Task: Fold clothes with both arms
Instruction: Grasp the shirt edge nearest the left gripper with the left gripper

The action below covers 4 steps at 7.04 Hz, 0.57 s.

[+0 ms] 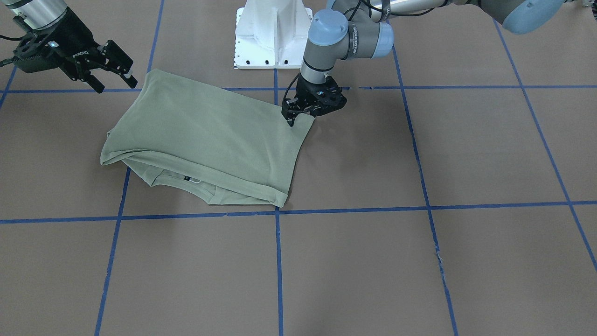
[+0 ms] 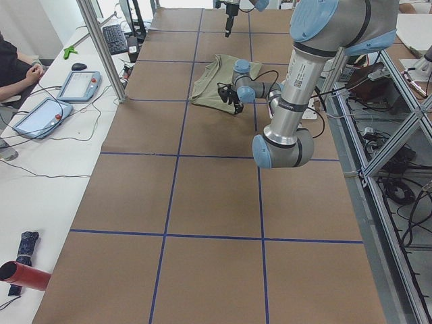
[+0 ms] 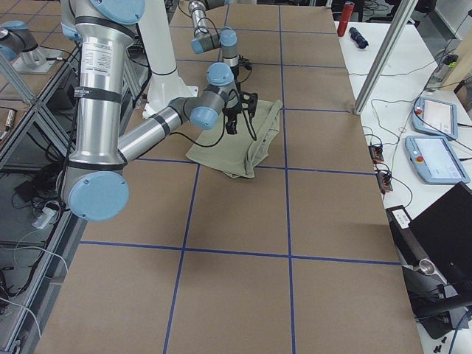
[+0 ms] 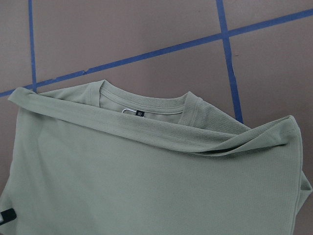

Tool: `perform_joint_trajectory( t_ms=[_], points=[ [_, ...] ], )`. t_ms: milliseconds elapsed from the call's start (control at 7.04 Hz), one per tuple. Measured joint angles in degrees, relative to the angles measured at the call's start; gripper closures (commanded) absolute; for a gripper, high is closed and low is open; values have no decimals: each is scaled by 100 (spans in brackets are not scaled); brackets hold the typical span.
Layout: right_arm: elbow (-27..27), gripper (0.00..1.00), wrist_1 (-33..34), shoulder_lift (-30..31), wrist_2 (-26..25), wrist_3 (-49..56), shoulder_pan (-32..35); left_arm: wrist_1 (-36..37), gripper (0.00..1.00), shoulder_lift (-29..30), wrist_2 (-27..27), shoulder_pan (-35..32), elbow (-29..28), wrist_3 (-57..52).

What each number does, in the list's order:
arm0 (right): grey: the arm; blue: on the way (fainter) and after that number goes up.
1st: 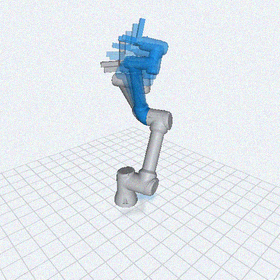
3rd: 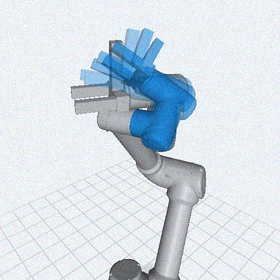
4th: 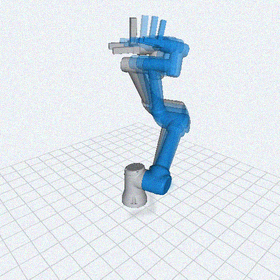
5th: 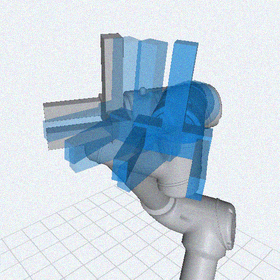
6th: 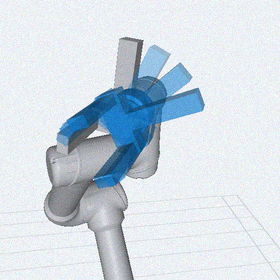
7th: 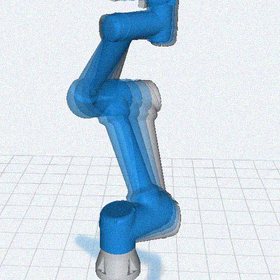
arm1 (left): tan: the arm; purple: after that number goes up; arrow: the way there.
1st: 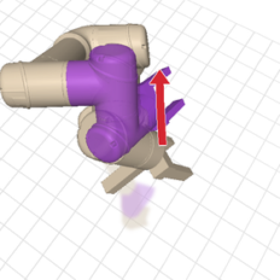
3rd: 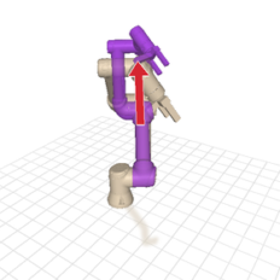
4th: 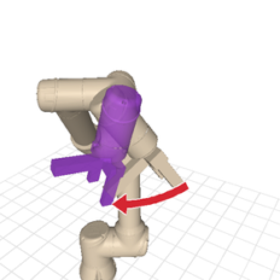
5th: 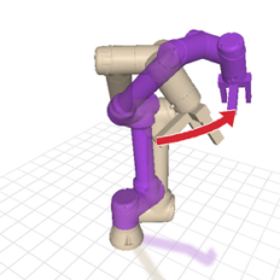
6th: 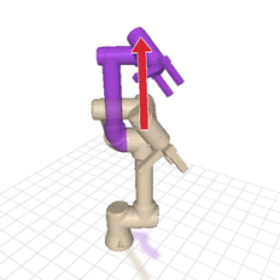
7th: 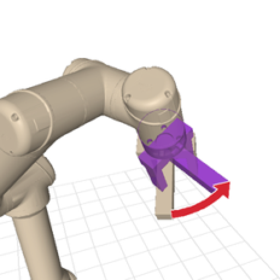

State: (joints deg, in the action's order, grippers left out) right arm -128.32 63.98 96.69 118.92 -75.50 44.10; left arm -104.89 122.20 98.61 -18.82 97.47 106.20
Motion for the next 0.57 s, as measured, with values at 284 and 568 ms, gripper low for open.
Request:
perform_joint_trajectory(
  t_ms=[284,568],
  points=[
    [0,0,0,4,0,0,2,2,100,-15,-2,-16,50,-29],
    [3,0,0,0,-2,0,7,14,100,-44,-6,-96,92,-32]
  ],
)
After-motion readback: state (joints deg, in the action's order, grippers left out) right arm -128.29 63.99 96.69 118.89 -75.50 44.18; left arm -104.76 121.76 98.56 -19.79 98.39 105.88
